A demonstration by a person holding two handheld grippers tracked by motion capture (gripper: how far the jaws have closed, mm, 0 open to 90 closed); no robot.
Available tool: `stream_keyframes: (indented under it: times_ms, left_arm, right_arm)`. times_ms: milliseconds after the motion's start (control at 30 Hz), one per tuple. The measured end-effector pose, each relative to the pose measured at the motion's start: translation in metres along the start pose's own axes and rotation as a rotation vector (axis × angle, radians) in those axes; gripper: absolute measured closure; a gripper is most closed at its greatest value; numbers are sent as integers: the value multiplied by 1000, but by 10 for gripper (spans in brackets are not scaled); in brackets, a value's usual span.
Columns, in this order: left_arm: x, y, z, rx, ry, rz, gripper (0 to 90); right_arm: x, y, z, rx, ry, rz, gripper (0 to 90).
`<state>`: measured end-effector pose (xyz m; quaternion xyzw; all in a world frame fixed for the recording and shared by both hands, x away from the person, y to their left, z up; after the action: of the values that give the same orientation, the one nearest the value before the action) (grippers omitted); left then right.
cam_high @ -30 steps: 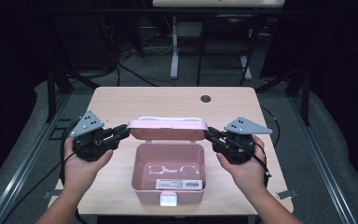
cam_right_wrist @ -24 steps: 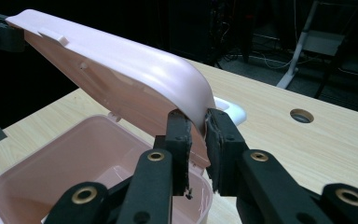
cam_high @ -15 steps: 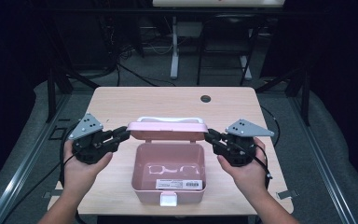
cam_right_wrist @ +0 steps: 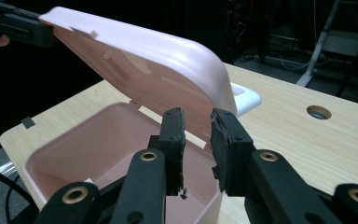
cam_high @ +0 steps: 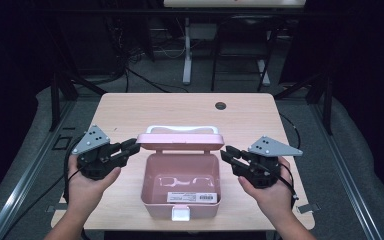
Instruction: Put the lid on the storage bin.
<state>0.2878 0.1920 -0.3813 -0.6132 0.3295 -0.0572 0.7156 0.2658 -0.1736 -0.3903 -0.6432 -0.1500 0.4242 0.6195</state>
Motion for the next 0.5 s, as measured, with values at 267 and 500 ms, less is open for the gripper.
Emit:
stream_keyframes:
  times_ms: [267,500]
  left_arm:
    - [-2,2,-2,2,-4,-4,753]
    - [-4,4,-3,13,-3,-1,754]
  right_arm:
    - [-2,7,-3,39,-27,7,683]
    - [-7,13,-7,31,26,-24,678]
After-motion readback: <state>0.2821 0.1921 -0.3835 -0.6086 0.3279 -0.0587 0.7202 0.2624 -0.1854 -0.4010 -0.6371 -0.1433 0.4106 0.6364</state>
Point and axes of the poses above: each handheld gripper's, and its own axes: x roughly forward along the jaws, y roughly out of its underside, z roughly to its left, the point moved 1 cm from there along x, roughly forward along the jaws, and after that the axes turned 9 degrees about -y, right-handed, at the moved point
